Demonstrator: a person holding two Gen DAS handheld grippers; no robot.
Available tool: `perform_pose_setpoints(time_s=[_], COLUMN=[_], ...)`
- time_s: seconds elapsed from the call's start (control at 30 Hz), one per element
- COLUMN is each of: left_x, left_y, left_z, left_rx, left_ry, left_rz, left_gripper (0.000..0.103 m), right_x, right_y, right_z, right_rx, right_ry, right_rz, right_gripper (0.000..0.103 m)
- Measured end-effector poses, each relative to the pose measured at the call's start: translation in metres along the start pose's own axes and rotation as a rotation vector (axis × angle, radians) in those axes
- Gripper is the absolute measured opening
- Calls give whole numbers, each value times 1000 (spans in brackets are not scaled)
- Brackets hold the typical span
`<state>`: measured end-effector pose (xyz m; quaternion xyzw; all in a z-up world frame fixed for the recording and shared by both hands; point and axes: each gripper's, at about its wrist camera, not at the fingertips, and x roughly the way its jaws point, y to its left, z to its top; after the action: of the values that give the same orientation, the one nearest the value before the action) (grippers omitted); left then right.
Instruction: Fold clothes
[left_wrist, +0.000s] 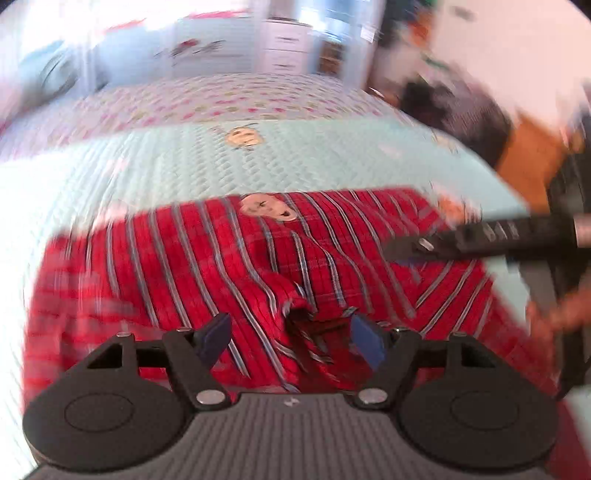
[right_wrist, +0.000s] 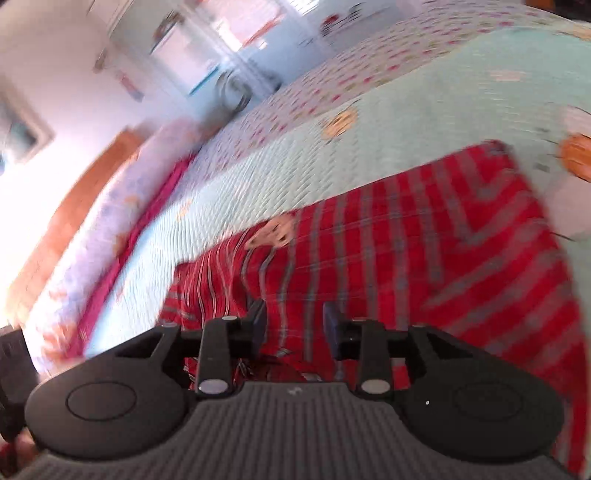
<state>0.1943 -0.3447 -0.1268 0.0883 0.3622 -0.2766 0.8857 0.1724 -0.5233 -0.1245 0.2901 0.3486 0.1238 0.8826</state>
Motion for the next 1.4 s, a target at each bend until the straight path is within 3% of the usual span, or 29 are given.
perform_pose_setpoints(time_s=[0.07,0.13,0.17,0.2,0.23,0.3,0.4,0.43,0.47,0.5,0.6,0.67,0.77,0.83,0.9,0.93,0.97,1.0,1.03,1.07,1.13,1.2,1.27,1.33,1.4], left_x=[10,28,36,44,51,65,62,61,58,56,47,39,32,39,58,70,82,82,82,82,77,75,76,75,73], left_y=[-7,-5,0,5,10,18,34,38,41,43,50,60,86,108,124,130,135,139,142,146,146,148,147,141,136], left_z=[4,4,4,4,3,-3,-10,-11,-12,-12,-11,-5,21,41,51,47,43,37,31,24,23,22,20,17,15], left_rx=[112,152,151,149,146,179,191,184,177,171,164,128,12,-79,-101,-64,-27,4,35,65,98,120,128,132,161], left_ry=[-12,29,66,103,140,233,251,265,264,263,257,240,147,94,129,181,233,237,241,244,250,250,241,228,212], left_rz=[16,-3,-37,-71,-106,-146,-189,-197,-205,-214,-243,-270,-297,-251,-210,-162,-113,-126,-141,-155,-167,-177,-183,-187,-177], left_gripper=[74,74,64,45,40,37,37,37,37,37,37,38,47,53,55,55,52,47,46,47,47,47,51,55,55], right_x=[10,13,13,13,12,14,21,35,51,58,37,25,26,44,70,83,93,103,113,116,99,80,65,60,72], right_y=[8,13,13,12,11,11,0,-8,-19,-30,-53,-43,-23,-18,-18,-20,-24,-28,-32,-37,-50,-47,-41,-30,-23], right_z=[5,6,6,5,4,8,12,8,0,-7,-9,-4,15,29,34,30,19,8,-3,-13,-23,-20,-9,-2,-8], right_rx=[-27,-43,-45,-40,-30,5,67,55,22,18,124,88,122,201,284,299,275,251,226,228,284,229,226,235,220], right_ry=[8,9,14,17,15,-7,-26,31,125,179,157,143,106,109,165,214,282,349,416,455,453,441,393,337,363], right_rz=[8,-1,-6,-12,-6,49,136,92,2,-47,-25,-42,141,304,462,490,438,385,332,314,352,315,368,469,487], right_gripper=[36,37,38,38,39,40,50,49,17,0,0,16,33,36,38,40,43,41,0,0,0,5,32,44,52])
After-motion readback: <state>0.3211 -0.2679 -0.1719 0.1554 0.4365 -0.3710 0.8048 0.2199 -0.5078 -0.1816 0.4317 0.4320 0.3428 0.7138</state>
